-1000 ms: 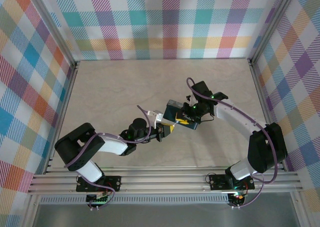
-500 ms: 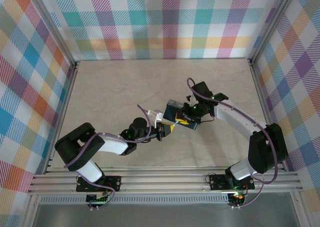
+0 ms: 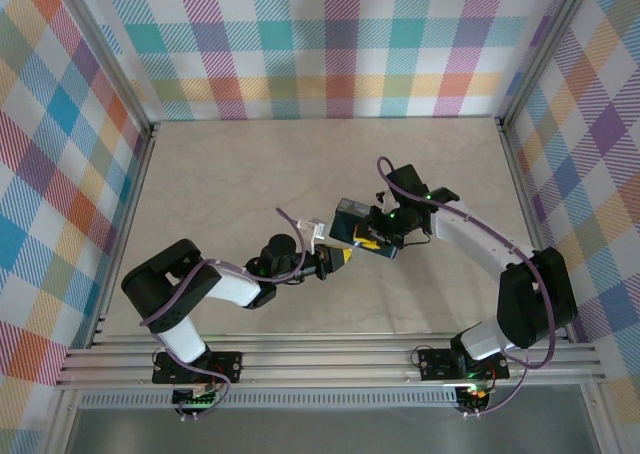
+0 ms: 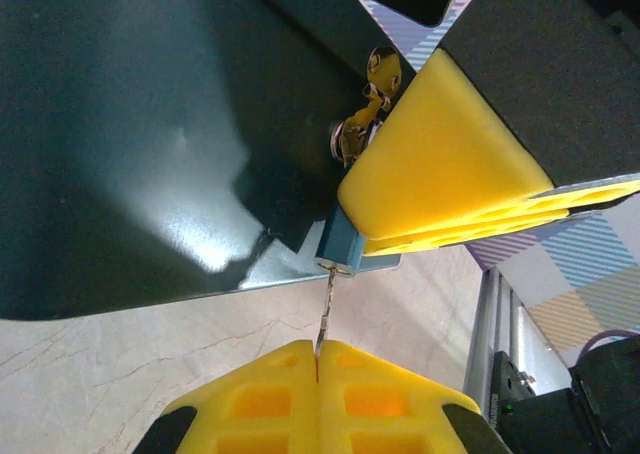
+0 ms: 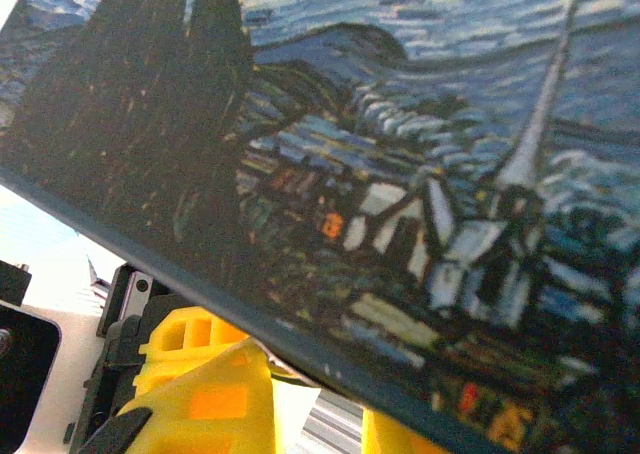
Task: Unlock a padlock with a key
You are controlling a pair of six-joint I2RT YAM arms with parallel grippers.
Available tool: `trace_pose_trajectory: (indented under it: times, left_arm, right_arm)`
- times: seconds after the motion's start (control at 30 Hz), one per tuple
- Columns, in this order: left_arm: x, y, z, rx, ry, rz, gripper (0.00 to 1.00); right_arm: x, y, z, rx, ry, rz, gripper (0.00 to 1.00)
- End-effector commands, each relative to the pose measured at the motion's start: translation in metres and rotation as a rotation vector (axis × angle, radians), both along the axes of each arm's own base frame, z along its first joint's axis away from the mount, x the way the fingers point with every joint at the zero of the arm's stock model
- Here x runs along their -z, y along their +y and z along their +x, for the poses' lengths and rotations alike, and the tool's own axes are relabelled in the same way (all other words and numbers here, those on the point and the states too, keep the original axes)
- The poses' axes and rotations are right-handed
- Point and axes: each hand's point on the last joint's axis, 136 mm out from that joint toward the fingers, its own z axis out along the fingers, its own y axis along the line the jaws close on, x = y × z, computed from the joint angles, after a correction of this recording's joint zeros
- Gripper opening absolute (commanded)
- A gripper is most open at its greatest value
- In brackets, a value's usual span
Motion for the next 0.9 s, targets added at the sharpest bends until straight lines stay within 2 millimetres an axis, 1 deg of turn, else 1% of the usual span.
trace_pose_trajectory:
  times: [0.0, 0.13, 0.27, 0.37, 0.5, 0.6, 0.73, 0.87]
  left_arm:
    - [-0.03, -0.005, 0.01, 0.009, -0.047, -0.113, 0.0]
    - [-0.032, -0.012, 0.012, 0.03, -0.03, -0.146, 0.0]
    - [-0.03, -0.014, 0.013, 0.033, -0.025, -0.157, 0.0]
    - [-0.031, -0.012, 0.013, 0.029, -0.037, -0.161, 0.0]
    - [-0.033, -0.006, 0.012, 0.017, -0.109, -0.112, 0.0]
    - [-0.04, -0.005, 0.01, 0.013, -0.174, -0.078, 0.0]
    - [-0.046, -0.014, 0.005, 0.05, -0.226, -0.037, 0.0]
    - [-0.048, -0.016, 0.001, 0.056, -0.241, -0.026, 0.0]
  right_arm:
    - [-0.013, 0.005, -0.007, -0.023, -0.013, 0.051, 0.0]
    - [-0.018, 0.009, -0.006, -0.028, -0.021, 0.081, 0.0]
    - [-0.022, 0.01, -0.007, -0.039, -0.032, 0.096, 0.0]
    - [-0.021, 0.009, -0.01, -0.047, -0.031, 0.089, 0.0]
    - [-0.016, 0.005, -0.014, -0.054, -0.006, 0.061, 0.0]
    - [-0.016, 0.005, -0.016, -0.06, 0.02, 0.054, 0.0]
    - [-0.02, 0.006, -0.015, -0.054, 0.023, 0.061, 0.0]
    - [-0.019, 0.01, -0.015, -0.047, 0.039, 0.084, 0.0]
